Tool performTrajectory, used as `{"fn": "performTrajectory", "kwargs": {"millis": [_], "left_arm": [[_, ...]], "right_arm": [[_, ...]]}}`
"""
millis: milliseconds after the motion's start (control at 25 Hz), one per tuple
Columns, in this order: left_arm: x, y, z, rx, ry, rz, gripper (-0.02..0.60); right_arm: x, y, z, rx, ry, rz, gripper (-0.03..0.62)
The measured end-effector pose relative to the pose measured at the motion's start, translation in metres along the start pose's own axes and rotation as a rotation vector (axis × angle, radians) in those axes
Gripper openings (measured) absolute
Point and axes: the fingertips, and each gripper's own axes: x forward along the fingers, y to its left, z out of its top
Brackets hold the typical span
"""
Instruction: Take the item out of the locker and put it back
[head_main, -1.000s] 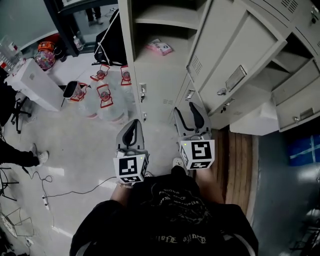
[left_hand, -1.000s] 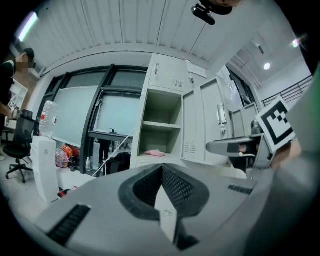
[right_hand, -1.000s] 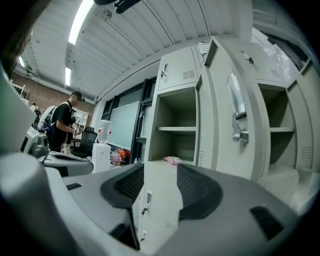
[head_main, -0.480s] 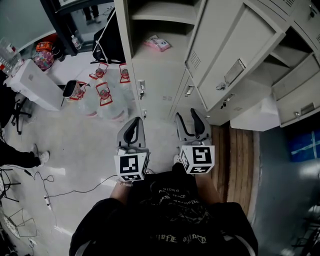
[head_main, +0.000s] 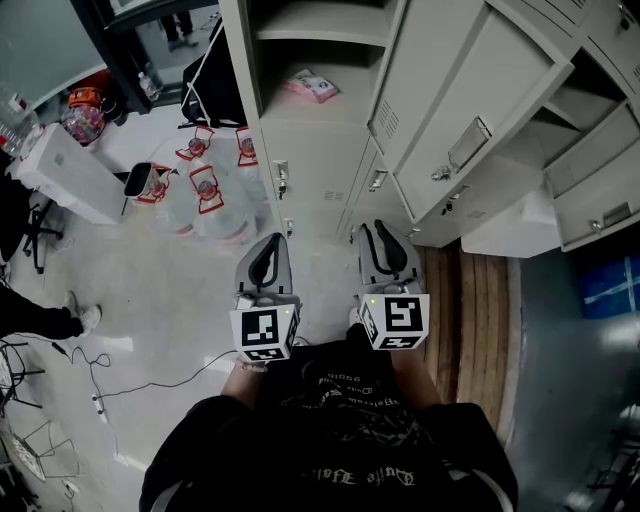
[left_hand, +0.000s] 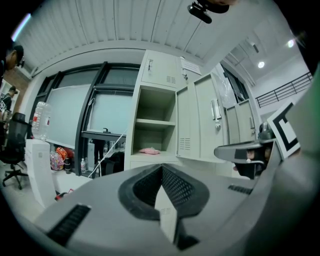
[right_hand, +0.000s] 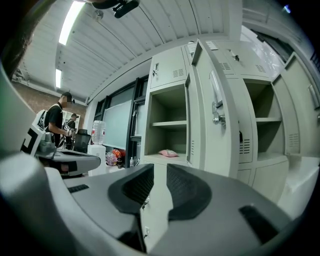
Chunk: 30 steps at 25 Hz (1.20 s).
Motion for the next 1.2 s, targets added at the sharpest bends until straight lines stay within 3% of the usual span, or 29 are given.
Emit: {"fn": "performTrajectory", "kwargs": {"millis": [160, 400, 1200], "left_arm": [[0.004, 0.0, -0.002, 0.0, 0.006, 0.005, 0.008], [0.008, -0.004, 0.002, 0.008, -0.001, 0.009, 0.008], [0.01, -0.003, 0.001, 0.005, -0.006, 0.026, 0.008]], "right_arm": [[0.003, -0.005, 0.001, 0.003, -0.004, -0.016, 0.029], [0.003, -0.01, 0.003, 0.034, -0.017, -0.002, 0.005], [0.007, -0.017, -0.001, 0.031, -0.019, -0.014, 0.003]]}}
